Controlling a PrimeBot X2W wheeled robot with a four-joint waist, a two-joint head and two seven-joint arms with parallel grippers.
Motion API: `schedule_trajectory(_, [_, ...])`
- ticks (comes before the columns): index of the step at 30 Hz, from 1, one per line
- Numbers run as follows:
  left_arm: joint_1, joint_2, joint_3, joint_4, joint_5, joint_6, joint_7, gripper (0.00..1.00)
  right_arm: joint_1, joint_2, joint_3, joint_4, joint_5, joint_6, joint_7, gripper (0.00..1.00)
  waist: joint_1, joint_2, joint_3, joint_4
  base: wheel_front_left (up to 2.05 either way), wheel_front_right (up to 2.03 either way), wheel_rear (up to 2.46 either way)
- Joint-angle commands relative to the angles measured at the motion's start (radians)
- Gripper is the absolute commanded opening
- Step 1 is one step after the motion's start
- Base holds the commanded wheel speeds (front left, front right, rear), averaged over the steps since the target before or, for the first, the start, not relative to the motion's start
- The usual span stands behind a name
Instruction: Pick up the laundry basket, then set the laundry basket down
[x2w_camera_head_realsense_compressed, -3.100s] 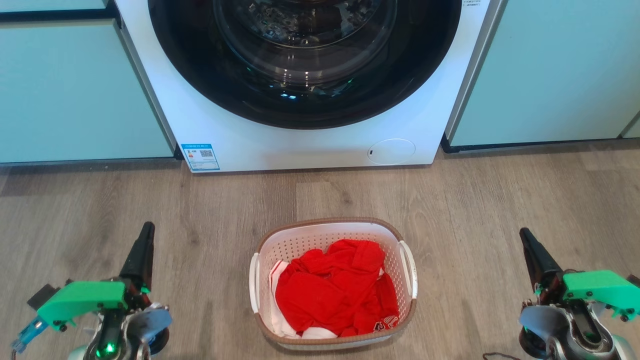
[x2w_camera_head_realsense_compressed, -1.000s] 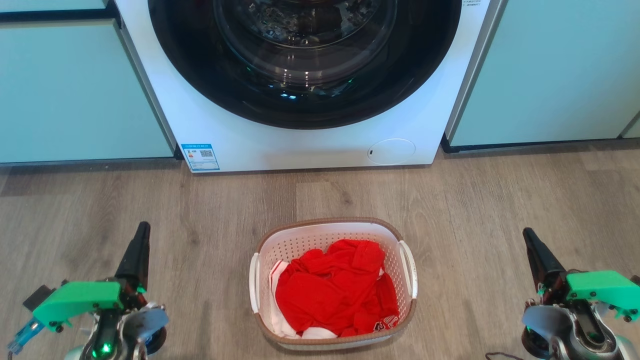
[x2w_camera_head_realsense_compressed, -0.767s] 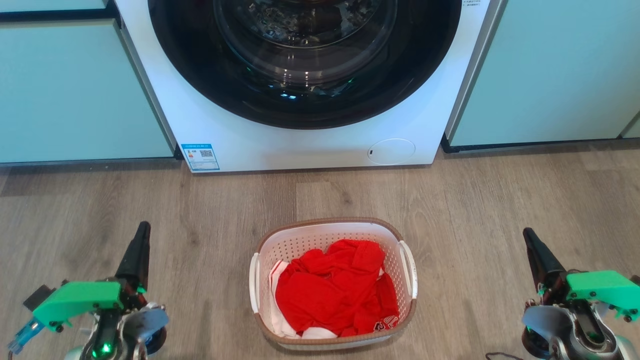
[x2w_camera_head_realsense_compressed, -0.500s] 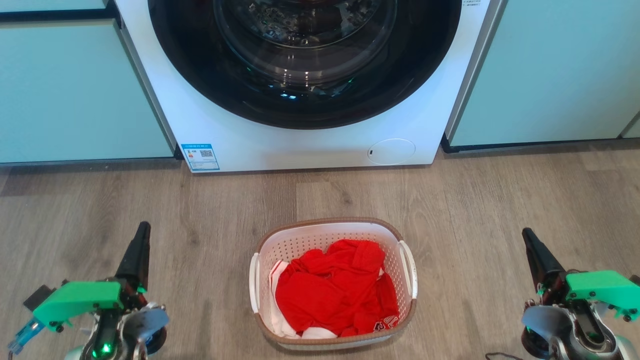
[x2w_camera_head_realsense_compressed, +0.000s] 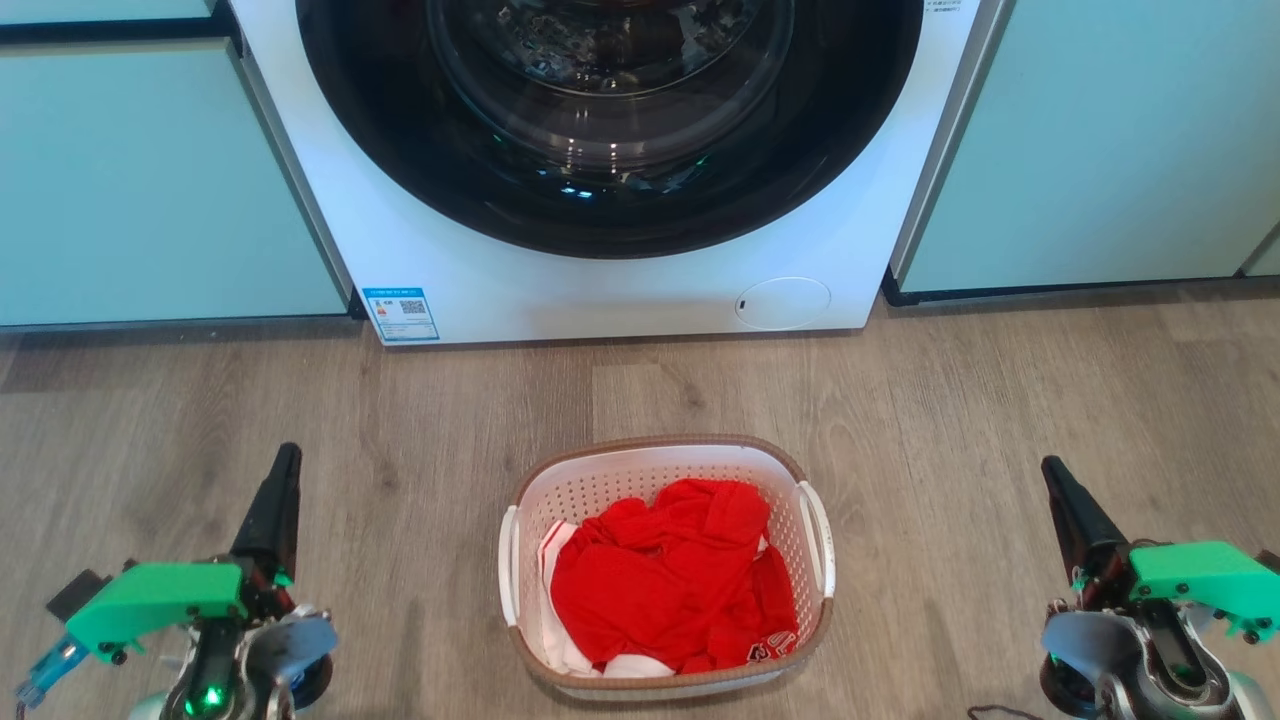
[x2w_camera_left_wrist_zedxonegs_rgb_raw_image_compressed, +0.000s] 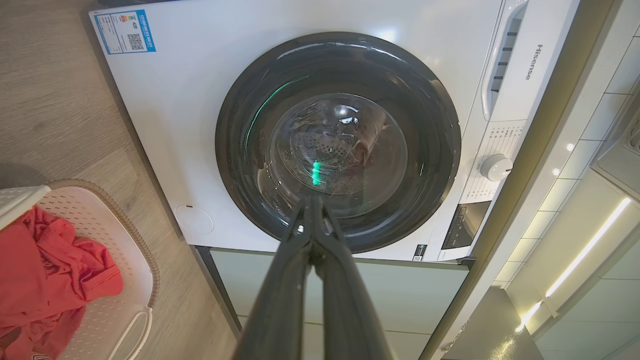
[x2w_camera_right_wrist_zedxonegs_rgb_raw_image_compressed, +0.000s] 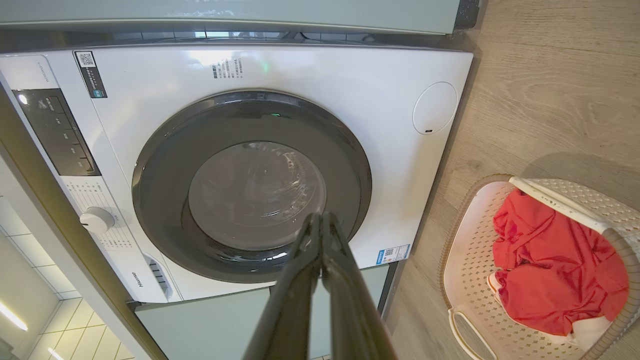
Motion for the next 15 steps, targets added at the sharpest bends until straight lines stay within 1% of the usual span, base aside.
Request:
schedule_trajectory(1, [-0.051, 0.004, 0.034, -0.029, 0.006, -0.007, 0.006, 0.0, -0.047, -0.011, 0.018, -0.035, -0.006, 0.003, 0.005, 0.0, 0.0, -0.0001, 0.0, 0.0, 0.0, 0.0, 0.0])
schedule_trajectory(15, [-0.051, 0.003, 0.036, -0.029, 0.007, -0.007, 0.008, 0.0, -0.047, -0.01, 0.017, -0.035, -0.007, 0.003, 0.006, 0.0, 0.0, -0.0001, 0.0, 0.0, 0.0, 0.0, 0.0])
